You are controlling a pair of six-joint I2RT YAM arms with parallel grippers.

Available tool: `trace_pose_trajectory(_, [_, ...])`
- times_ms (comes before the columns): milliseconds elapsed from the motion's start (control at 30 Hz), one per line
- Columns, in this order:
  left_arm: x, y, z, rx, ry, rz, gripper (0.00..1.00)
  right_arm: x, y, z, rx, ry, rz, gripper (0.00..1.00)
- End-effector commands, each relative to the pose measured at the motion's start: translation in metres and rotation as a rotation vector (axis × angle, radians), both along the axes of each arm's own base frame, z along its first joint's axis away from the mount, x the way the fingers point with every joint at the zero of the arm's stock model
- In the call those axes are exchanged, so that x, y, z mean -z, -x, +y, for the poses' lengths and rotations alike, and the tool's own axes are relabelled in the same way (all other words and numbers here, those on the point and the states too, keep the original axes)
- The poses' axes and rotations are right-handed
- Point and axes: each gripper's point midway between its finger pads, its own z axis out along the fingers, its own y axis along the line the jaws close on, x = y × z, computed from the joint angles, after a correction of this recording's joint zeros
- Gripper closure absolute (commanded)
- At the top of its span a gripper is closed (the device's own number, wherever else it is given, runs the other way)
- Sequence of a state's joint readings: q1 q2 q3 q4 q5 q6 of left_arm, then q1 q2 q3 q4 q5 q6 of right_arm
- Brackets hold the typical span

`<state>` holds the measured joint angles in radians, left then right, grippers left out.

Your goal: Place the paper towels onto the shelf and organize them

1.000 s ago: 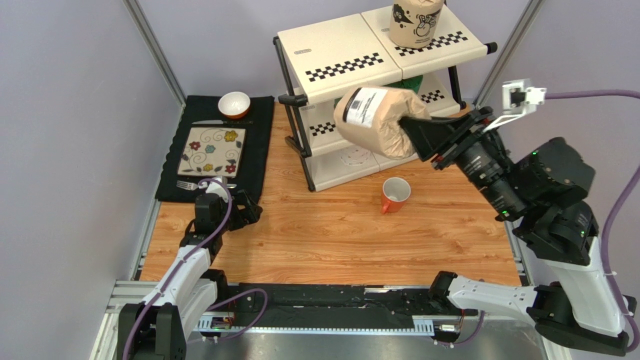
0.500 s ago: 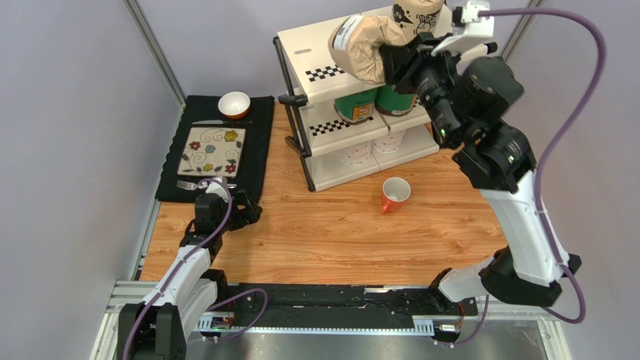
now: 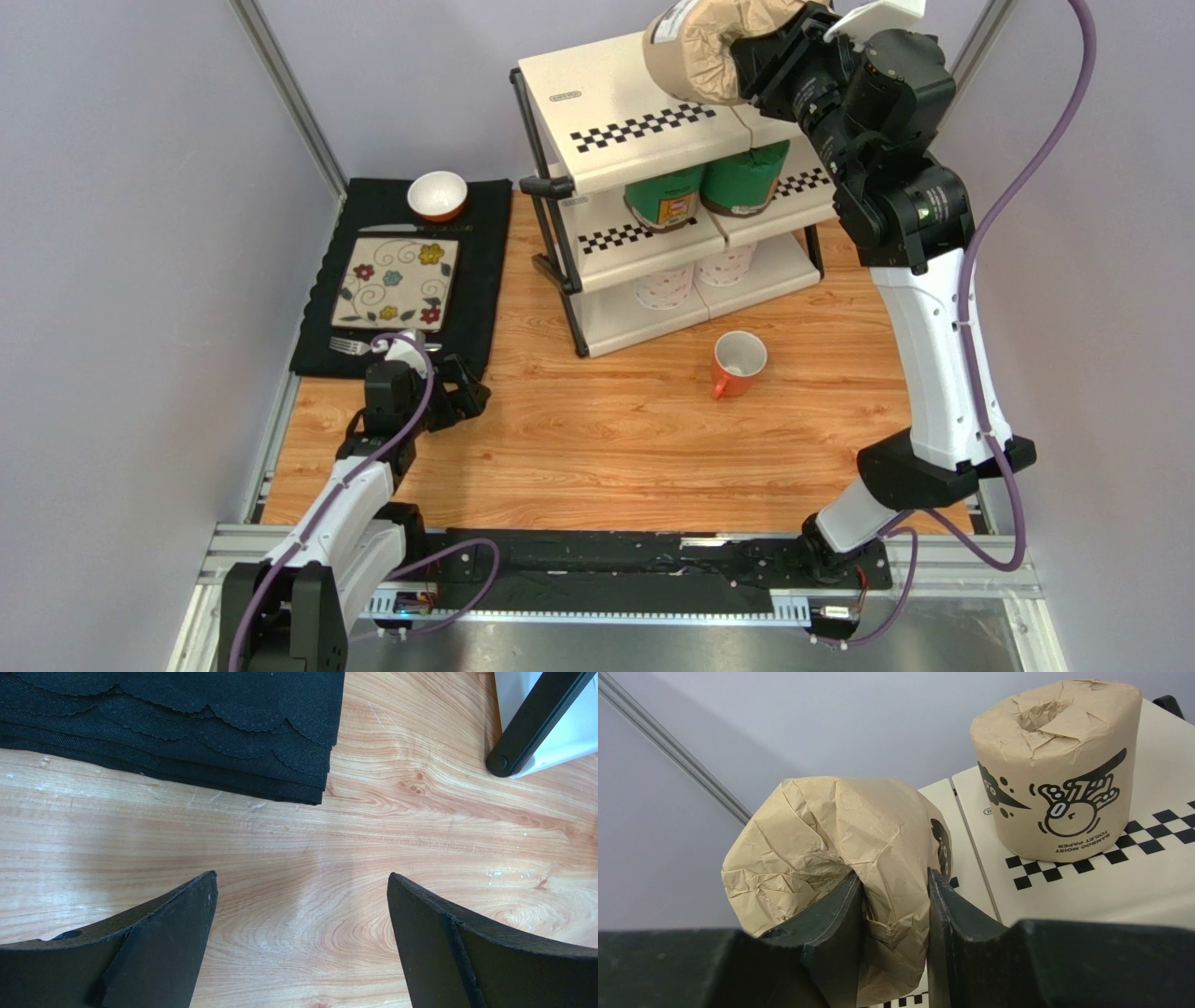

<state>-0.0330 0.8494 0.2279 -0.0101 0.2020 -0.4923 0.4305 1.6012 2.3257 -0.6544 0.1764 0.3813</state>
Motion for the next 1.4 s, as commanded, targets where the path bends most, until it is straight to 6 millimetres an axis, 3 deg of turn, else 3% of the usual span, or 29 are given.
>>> trace_pose_trajectory(0, [-0.011,-0.008,-0.002,0.002,0.016,-0.04,0.01,-0.037,0.018,0.004,-0.065,-0.076,-0.091,0.69])
trace_pose_trajectory(767, [-0.012,-0.009,-0.002,0.004,0.019,-0.045,0.01,0.009,-0.004,-0.02,0.067,0.01,0.022,0.67])
trace_pose_trajectory(1100, [-0.013,-0.009,-0.003,0.006,0.021,-0.045,0.01,0.01,-0.013,-0.023,0.079,0.007,0.023,0.36])
trace_pose_trajectory(1367, [-0.011,-0.008,-0.003,0.006,0.02,-0.041,0.01,0.007,-0.029,-0.022,0.079,-0.003,0.008,0.31])
